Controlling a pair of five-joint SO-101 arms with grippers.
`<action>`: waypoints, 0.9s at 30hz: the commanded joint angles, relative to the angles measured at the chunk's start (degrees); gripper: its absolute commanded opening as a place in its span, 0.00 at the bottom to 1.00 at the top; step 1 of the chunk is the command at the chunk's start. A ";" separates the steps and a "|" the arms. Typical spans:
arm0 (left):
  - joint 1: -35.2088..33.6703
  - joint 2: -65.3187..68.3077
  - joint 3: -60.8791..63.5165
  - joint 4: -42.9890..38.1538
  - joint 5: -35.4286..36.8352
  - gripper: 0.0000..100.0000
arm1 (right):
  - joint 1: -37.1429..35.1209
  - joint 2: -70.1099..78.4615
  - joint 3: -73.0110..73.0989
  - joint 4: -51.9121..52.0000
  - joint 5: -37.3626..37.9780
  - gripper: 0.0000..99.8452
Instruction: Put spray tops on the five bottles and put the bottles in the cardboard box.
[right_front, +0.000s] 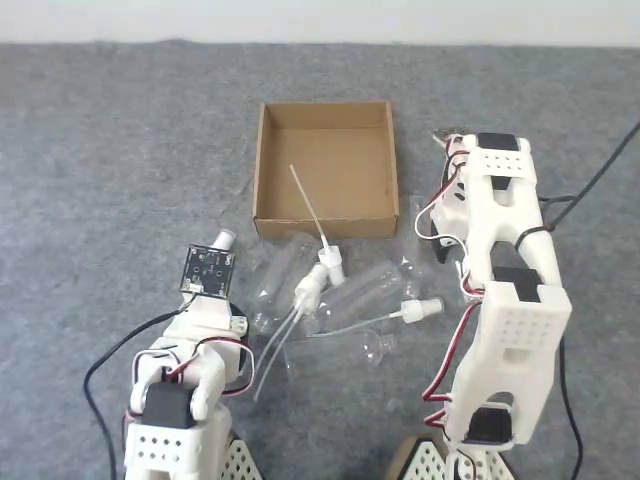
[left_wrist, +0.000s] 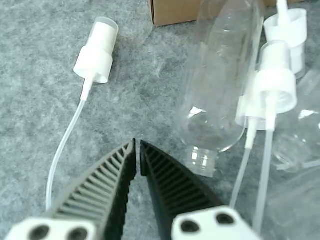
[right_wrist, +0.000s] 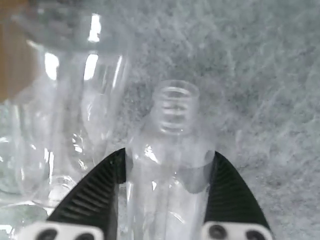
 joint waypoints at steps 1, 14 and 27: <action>-0.35 -1.05 -0.75 0.26 0.09 0.01 | 0.31 -7.16 -1.41 3.30 0.18 0.08; -0.35 -1.05 -0.75 0.26 0.09 0.01 | -2.07 -28.35 8.79 8.92 0.44 0.08; -0.35 -1.05 -0.75 0.26 0.09 0.01 | -8.66 -49.98 22.07 8.75 0.09 0.08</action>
